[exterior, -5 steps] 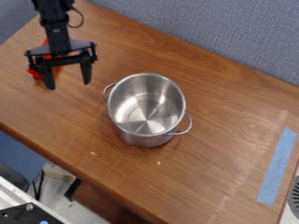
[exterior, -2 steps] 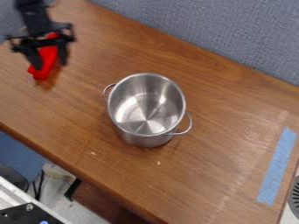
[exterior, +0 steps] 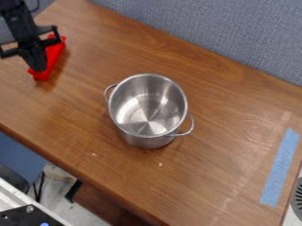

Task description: Move the red object from the metal pot to the table

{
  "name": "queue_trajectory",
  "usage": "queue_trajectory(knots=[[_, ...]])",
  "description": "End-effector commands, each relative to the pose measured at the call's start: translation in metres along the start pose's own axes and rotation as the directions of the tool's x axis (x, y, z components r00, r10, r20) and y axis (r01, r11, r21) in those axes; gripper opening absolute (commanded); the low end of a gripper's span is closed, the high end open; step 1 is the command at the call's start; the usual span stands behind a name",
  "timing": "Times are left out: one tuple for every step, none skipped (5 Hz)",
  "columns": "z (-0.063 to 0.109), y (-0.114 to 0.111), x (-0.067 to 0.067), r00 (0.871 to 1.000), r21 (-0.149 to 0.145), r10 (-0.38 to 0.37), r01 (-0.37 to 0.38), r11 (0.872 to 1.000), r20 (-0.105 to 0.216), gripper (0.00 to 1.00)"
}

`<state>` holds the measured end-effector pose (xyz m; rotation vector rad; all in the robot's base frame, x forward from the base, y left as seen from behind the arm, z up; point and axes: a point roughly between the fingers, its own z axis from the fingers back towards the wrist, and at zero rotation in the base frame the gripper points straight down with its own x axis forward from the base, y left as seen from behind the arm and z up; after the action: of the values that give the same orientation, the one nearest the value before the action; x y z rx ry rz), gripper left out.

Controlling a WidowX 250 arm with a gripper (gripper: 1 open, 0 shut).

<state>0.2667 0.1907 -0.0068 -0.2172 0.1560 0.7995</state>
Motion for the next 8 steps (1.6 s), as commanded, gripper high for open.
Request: queue_trajectory(knots=[[0.024,-0.010,-0.006,0.991,-0.020,0.080,-0.078,0.997,0.106,0.00],[0.007,-0.027,0.018,0.984,-0.038,0.093,-0.088,0.995,0.150,0.00],[-0.013,-0.042,0.046,0.968,-0.041,0.138,-0.132,0.990,0.208,0.00],[-0.006,-0.079,0.041,0.972,-0.027,0.070,-0.066,0.997,0.223,0.00],[0.000,-0.120,0.036,0.969,0.030,-0.050,0.044,0.999,0.241,0.00],[0.001,-0.151,0.025,0.965,0.046,-0.118,0.110,0.993,0.233,0.00],[0.001,-0.132,0.020,0.969,0.029,-0.018,0.012,1.000,0.246,0.00],[0.004,-0.111,0.018,0.967,0.027,0.117,-0.127,0.992,0.226,0.00]])
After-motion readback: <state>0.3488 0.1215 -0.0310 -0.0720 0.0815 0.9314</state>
